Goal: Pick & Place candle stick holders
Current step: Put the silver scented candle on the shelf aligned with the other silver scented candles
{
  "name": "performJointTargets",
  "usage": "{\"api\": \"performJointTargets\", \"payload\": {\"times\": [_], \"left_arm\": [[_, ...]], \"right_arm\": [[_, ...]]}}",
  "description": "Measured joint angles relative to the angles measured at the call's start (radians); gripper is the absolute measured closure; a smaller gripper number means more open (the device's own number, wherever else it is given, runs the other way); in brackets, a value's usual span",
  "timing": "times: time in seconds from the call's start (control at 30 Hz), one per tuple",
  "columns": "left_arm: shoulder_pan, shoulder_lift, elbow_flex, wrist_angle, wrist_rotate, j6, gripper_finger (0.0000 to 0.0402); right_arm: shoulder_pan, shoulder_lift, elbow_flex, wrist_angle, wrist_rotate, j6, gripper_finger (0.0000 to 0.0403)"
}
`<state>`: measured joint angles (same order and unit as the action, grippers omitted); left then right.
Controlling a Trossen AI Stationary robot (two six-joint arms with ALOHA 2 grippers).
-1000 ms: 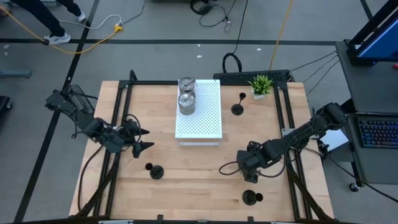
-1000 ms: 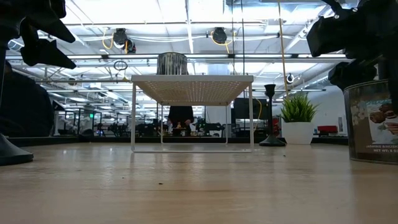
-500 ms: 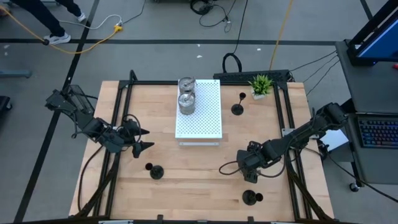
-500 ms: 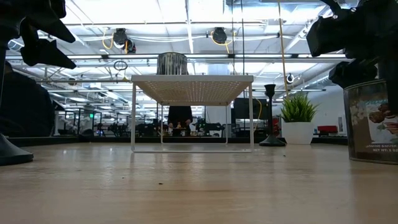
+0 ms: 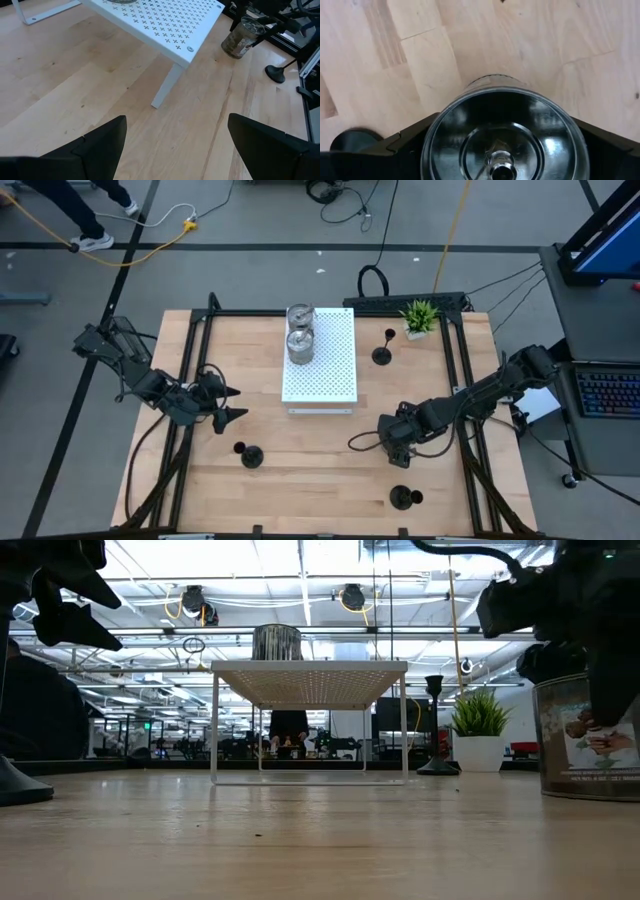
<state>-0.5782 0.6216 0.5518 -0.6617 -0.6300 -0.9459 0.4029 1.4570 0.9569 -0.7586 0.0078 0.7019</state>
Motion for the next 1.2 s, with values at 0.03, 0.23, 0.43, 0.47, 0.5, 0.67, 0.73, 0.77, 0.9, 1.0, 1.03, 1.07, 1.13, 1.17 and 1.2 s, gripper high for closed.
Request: {"api": "performJointTargets", "payload": {"times": [0.03,0.23,0.43,0.47,0.5,0.67,0.73,0.77,0.9,1.0,1.03,1.07,1.13,1.17,1.2], "left_arm": [[0.0,0.0,0.0,0.0,0.0,0.0,0.005],[0.0,0.0,0.0,0.0,0.0,0.0,0.005],[0.0,0.0,0.0,0.0,0.0,0.001,0.005],[0.0,0.0,0.0,0.0,0.0,0.002,0.005],[0.0,0.0,0.0,0.0,-0.001,0.002,0.005],[0.0,0.0,0.0,0.0,-0.001,0.003,0.005],[0.0,0.0,0.0,0.0,-0.001,0.003,0.005],[0.0,0.0,0.0,0.0,-0.001,0.003,0.005],[0.0,0.0,0.0,0.0,-0.001,0.004,0.005],[0.0,0.0,0.0,0.0,-0.001,0.004,0.005],[0.0,0.0,0.0,0.0,-0.001,0.005,0.005],[0.0,0.0,0.0,0.0,-0.001,0.004,0.005],[0.0,0.0,0.0,0.0,-0.001,0.004,0.005],[0.0,0.0,0.0,0.0,-0.001,0.004,0.005],[0.0,0.0,0.0,0.0,-0.001,0.004,0.005]], "right_arm": [[-0.008,0.0,0.004,-0.002,-0.014,-0.012,0.0054],[-0.051,0.001,0.072,-0.013,-0.08,-0.09,0.0054],[-0.083,0.001,0.18,-0.072,-0.092,-0.144,0.0054],[-0.089,0.001,0.204,-0.084,-0.095,-0.148,0.0054],[-0.095,0.001,0.226,-0.095,-0.107,-0.155,0.0054],[-0.128,0.0,0.339,-0.12,-0.182,-0.165,0.0054],[-0.143,0.0,0.384,-0.115,-0.196,-0.168,0.0054],[-0.151,0.0,0.406,-0.115,-0.196,-0.171,0.0054],[-0.187,0.0,0.487,-0.099,-0.193,-0.197,0.0055],[-0.22,0.0,0.521,-0.033,-0.193,-0.213,0.0056],[-0.23,0.0,0.529,-0.013,-0.193,-0.22,0.0056],[-0.241,0.0,0.535,0.009,-0.193,-0.225,0.0056],[-0.262,0.0,0.543,0.061,-0.193,-0.232,0.0056],[-0.273,0.0,0.545,0.091,-0.192,-0.238,0.0056],[-0.283,0.0,0.545,0.123,-0.191,-0.244,0.0056]]}}
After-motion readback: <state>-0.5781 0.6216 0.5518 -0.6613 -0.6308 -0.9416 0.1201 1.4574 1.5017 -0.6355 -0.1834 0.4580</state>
